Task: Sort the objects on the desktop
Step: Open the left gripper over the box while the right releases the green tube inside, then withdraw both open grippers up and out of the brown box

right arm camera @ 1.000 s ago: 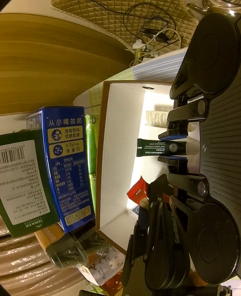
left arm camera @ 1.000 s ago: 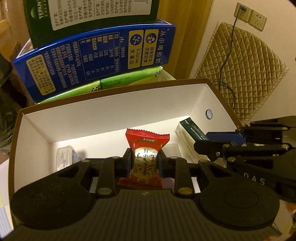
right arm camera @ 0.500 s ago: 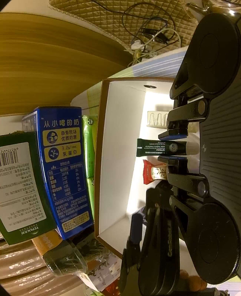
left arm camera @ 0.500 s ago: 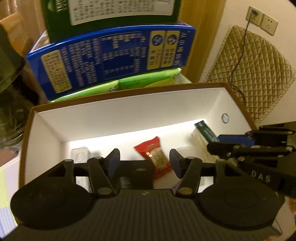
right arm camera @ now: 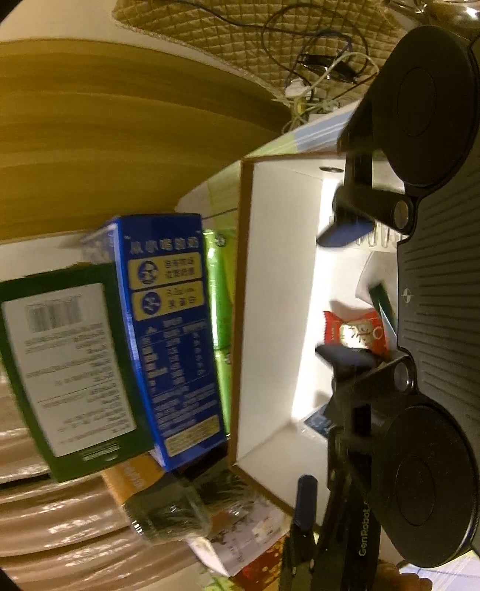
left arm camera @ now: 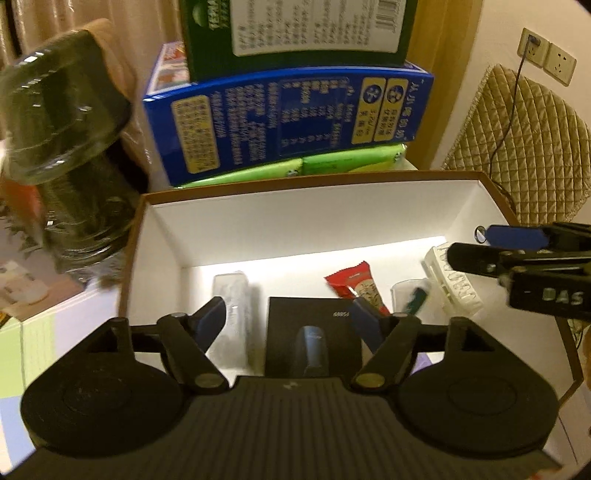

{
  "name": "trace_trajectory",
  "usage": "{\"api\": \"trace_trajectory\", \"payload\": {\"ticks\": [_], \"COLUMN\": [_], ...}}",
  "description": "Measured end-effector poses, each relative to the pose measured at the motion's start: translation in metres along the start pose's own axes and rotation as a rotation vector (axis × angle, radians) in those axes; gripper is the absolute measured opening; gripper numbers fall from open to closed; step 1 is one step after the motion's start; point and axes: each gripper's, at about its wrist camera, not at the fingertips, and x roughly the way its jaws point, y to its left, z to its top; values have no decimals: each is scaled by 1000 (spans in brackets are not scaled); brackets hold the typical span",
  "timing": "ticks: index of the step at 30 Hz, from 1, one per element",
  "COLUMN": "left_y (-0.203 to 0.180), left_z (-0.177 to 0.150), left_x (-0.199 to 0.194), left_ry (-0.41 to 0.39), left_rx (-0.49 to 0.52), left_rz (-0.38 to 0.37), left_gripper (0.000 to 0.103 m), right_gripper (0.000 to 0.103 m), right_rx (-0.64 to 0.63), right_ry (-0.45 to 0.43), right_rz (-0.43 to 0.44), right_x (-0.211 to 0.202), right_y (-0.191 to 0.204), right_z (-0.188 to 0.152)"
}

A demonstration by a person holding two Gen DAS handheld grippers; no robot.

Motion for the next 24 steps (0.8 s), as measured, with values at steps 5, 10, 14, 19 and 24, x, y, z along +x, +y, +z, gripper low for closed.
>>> {"api": "trace_trajectory", "payload": {"ticks": [5,10,14,19,24], "left_y": [7,8,9,10,8], "left_z": [-8,-16,-28,-42,-59], "left_x": [-20,-42,-63,-87,-109], "left_ry": [-19,-32,-49,-61,-73], "left_rx": [-21,-34,-45,-62,-62], "left_rz": [15,24,28,34,56], "left_gripper": [77,84,86,87,88], "right_gripper": [84,97,101,101,101], "right_rx": [17,26,15,-4,-13], "right_ry": [-8,-2,-6,-9,-15], "right_rz": [37,64,69,55,49], "right_x": [-23,-46,-67,-89,-107], "right_y": [3,10,18,27,34], "right_z": [-6,-16,-26,-40,-51]}}
